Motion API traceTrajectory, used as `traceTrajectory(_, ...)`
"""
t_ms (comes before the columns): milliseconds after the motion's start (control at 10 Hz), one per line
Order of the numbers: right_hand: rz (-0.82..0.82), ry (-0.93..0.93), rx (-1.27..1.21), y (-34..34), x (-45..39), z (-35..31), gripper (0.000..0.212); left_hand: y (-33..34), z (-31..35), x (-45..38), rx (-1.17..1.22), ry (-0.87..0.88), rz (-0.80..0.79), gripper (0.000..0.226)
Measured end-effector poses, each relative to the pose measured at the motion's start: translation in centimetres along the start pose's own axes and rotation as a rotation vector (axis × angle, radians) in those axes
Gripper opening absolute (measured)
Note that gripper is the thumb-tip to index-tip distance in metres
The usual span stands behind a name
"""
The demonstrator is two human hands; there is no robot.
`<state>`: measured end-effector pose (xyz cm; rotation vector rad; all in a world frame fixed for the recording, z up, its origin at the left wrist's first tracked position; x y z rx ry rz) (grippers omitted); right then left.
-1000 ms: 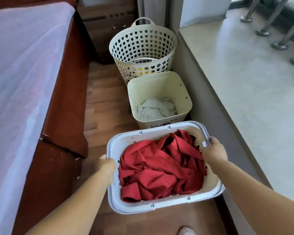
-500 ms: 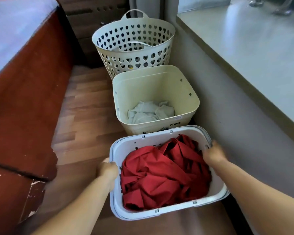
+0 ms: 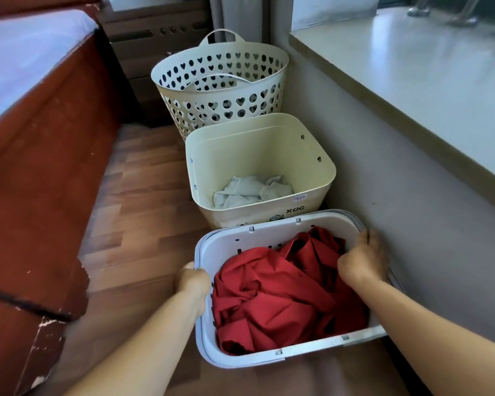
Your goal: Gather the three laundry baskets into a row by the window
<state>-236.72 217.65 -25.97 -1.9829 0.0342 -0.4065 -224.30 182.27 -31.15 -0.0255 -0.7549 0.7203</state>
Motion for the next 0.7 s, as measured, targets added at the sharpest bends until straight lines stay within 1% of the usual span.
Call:
traceTrajectory(100,0.013,-0.105,0.062,-0.1,0.3,-1.1,0.071,0.6,0.2,0.3,-0.007,0.001,-0.023,0.045)
traceTrajectory(200,0.024,-0.143,0.042,-0.3,0.5,-2.2,0.069,0.6,0.4,0.5,-0.042,-0.001,-0.038,0.044)
traceTrajectory(300,0.007,-0.151,0.012,-0.2,0.6,-3.0,0.067,0.7,0.9,0.3,-0.075,0.035,-0.065,0.036)
traceTrajectory(400,-0.024,-0.197,0.006,0.3,0.7,-3.9,0.067,0.6,1.6,0.7,-0.103,0.08,-0.057,0.038)
traceTrajectory(500,-0.078,-0.194,-0.056,0.5,0.9,-4.5,0.069,0.1,2.3,1.3,-0.241,0.104,-0.003,0.056)
traceTrajectory(600,-0.066,-0.229,-0.13,0.1,1.0,-5.6,0.071,0.0,4.7,1.5,-0.302,0.237,0.033,0.063)
traceTrajectory(700,-0.026,-0.28,-0.223,-0.8,0.9,-7.7,0.078,1.5,8.2,1.5,-0.117,0.334,-0.085,0.062)
Point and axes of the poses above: each hand's wrist, its own x-axis away from the middle knuckle, its own y-axis out of the palm, z = x × y, the point moved 9 cm from there along -x, towards the middle knuckle, and after that the axes turned 4 degrees about -z, right-handed, at the moved point
